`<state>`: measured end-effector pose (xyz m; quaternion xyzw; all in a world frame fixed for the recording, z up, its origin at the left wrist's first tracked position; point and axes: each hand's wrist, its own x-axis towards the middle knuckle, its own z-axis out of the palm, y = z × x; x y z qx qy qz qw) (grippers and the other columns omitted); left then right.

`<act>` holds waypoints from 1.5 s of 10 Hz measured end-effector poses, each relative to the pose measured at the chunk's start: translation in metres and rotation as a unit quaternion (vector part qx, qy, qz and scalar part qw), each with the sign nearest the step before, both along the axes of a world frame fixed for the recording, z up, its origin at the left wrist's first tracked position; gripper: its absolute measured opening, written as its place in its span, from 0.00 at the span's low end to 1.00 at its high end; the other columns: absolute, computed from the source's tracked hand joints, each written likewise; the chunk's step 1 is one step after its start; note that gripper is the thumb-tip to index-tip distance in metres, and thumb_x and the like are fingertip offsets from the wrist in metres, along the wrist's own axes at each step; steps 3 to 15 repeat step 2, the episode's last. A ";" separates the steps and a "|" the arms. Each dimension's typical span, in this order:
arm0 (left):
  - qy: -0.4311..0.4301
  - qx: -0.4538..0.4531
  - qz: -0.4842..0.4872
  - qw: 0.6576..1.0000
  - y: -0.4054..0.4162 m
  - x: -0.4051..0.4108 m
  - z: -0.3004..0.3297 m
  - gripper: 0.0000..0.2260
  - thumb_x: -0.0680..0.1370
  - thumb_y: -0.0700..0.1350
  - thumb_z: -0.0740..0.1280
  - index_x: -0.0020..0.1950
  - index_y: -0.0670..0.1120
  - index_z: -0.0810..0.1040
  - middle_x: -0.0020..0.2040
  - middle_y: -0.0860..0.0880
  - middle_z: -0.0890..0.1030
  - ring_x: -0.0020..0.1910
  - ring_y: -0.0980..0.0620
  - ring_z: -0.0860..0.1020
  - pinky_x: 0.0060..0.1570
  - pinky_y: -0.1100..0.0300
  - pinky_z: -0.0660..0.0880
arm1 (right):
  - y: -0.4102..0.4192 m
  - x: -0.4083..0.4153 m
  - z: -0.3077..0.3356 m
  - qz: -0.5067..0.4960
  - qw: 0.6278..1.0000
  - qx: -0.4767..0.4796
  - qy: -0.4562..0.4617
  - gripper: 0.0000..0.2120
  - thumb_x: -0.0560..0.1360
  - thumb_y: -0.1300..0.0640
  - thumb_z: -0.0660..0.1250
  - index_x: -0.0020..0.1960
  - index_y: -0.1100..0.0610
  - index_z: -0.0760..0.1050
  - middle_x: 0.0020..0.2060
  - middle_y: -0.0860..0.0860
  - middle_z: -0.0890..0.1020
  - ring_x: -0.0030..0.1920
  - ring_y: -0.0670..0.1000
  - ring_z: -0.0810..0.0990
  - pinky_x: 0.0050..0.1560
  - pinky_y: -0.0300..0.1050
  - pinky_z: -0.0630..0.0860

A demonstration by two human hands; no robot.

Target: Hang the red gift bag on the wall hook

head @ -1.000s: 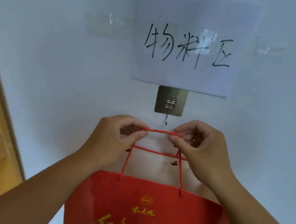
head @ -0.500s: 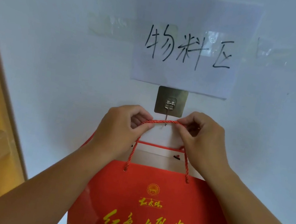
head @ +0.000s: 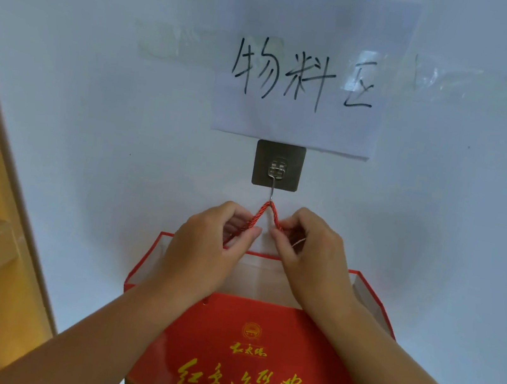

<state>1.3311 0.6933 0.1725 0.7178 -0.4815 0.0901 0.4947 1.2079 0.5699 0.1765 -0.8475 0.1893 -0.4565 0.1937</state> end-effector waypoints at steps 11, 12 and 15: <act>-0.121 -0.037 0.060 0.990 0.019 -0.015 -0.002 0.17 0.80 0.54 0.69 0.67 0.52 0.77 0.64 0.53 0.81 0.61 0.55 0.79 0.57 0.59 0.79 | 0.004 -0.020 0.005 0.045 0.997 0.061 -0.017 0.07 0.77 0.49 0.72 0.49 0.52 0.81 0.40 0.46 0.84 0.41 0.46 0.83 0.43 0.42 0.81; -0.121 -0.037 0.060 0.990 0.019 -0.015 -0.002 0.17 0.80 0.54 0.69 0.67 0.52 0.77 0.64 0.53 0.81 0.61 0.55 0.79 0.57 0.59 0.79 | 0.004 -0.020 0.005 0.045 0.997 0.061 -0.017 0.07 0.77 0.49 0.72 0.49 0.52 0.81 0.40 0.46 0.84 0.41 0.46 0.83 0.43 0.42 0.81; -0.121 -0.037 0.060 0.990 0.019 -0.015 -0.002 0.17 0.80 0.54 0.69 0.67 0.52 0.77 0.64 0.53 0.81 0.61 0.55 0.79 0.57 0.59 0.79 | 0.004 -0.020 0.005 0.045 0.997 0.061 -0.017 0.07 0.77 0.49 0.72 0.49 0.52 0.81 0.40 0.46 0.84 0.41 0.46 0.83 0.43 0.42 0.81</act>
